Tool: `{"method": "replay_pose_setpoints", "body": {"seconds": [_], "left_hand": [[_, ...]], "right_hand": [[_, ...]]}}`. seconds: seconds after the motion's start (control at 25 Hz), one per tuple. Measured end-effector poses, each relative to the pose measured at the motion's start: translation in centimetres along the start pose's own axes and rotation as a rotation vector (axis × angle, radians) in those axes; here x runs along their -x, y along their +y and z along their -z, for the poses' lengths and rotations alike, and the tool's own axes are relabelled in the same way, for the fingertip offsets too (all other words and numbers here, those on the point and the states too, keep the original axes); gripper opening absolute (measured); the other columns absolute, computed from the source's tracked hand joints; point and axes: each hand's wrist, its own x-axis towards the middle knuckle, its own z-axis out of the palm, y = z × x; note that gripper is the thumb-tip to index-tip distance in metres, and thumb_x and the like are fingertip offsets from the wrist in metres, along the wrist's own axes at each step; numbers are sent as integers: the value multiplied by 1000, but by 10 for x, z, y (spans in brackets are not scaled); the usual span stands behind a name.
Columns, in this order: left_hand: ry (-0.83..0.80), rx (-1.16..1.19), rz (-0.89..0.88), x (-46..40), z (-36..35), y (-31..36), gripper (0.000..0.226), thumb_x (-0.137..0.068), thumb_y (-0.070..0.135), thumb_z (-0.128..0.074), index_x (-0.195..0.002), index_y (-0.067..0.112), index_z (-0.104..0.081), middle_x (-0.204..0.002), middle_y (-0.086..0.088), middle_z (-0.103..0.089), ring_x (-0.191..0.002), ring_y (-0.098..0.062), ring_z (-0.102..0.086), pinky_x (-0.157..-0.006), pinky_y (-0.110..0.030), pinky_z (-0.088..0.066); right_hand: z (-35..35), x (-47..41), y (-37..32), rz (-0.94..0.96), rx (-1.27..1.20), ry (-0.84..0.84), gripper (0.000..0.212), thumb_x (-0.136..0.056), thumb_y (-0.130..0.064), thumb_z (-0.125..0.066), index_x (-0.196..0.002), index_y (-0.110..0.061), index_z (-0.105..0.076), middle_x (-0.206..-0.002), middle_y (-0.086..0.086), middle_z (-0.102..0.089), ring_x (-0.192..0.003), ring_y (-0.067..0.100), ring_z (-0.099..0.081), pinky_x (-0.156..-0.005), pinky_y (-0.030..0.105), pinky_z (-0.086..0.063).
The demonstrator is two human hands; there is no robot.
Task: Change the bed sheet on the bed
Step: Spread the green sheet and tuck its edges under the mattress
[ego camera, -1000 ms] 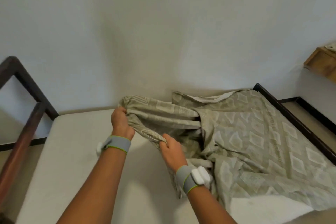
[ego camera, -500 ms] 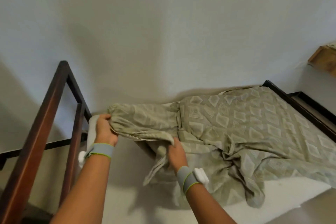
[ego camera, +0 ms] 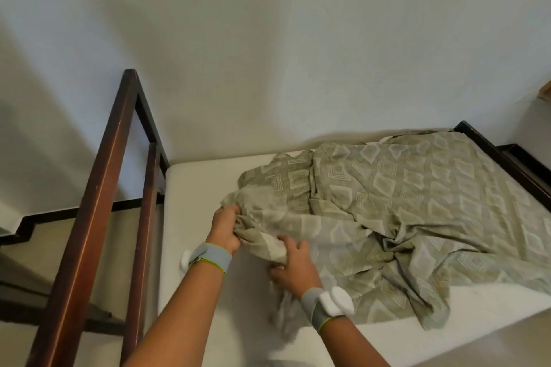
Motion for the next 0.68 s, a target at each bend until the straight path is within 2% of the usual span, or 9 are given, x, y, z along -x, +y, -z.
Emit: {"method": "replay_pose_setpoints", "body": {"seconds": [0.08,0.12,0.2,0.24,0.32,0.4,0.48,0.6,0.68], "left_hand": [[-80,40,-61,25,-5,17,30,-91,13,-40,-96,-4,-63,-83,-19,-65,-59,-25,-65,-54,-28,-56],[-127,61,-83,36,-7,22,33,-91,15,-40,-103,-5,-63,-91,-22,-66,-66,-28,-66,-58,-31,-56],[-218,125,-125,60,-6,36,38,-93,18,-39,-112,-5,-62,-105,-24,-66,-81,-32,-69,-69,-38,-58],[-268,171,-143,72,-5,47,39,-93,19,-38,-111,-4,-64,-107,-23,-66,-85,-33,-69,-73,-43,-59],[-347,260,-186,89,1,68,41,-90,24,-39,-103,1,-71,-104,-21,-69,-90,-33,-69,-83,-51,-54],[-357,350,-282,97,15,89,52,-91,41,-43,-120,3,-64,-117,-21,-65,-108,-36,-64,-94,-56,-47],[-258,380,-384,96,32,114,67,-89,56,-47,-132,4,-54,-126,-21,-61,-115,-36,-60,-94,-55,-48],[-107,306,-558,96,41,142,71,-75,51,-71,-129,7,-57,-126,-17,-62,-115,-35,-60,-93,-51,-51],[-38,219,-684,99,34,140,57,-79,35,-74,-127,10,-58,-124,-10,-64,-112,-28,-62,-94,-45,-52]], "right_hand": [[4,-14,8,-34,298,105,64,-78,-35,-64,-137,-36,-41,-133,10,-35,-122,32,-42,-101,41,-41],[7,-23,9,-72,398,189,68,-79,-39,-64,-141,-38,-35,-143,12,-29,-130,33,-35,-104,45,-37],[18,-35,3,-157,408,337,80,-77,-51,-63,-145,-37,-25,-154,10,-19,-140,33,-24,-106,54,-27],[26,-42,-1,-183,332,342,79,-78,-51,-61,-146,-36,-23,-153,7,-23,-140,31,-26,-106,58,-25],[39,-55,-12,-164,172,216,55,-89,-38,-52,-140,-30,-35,-139,5,-48,-129,29,-46,-104,52,-35],[38,-55,-38,-103,121,101,36,-95,-24,-44,-129,-15,-52,-128,14,-59,-116,32,-57,-94,38,-44],[21,-43,-72,-23,-23,116,30,-96,-19,-45,-119,-6,-59,-121,20,-62,-113,34,-58,-88,35,-43],[-30,-11,-125,-52,-503,-53,22,-85,-20,-55,-102,-16,-68,-109,14,-68,-107,29,-62,-89,38,-47],[-65,3,-134,-143,-788,-186,24,-69,-28,-58,-88,-20,-71,-98,9,-73,-99,30,-66,-91,45,-52]]}}
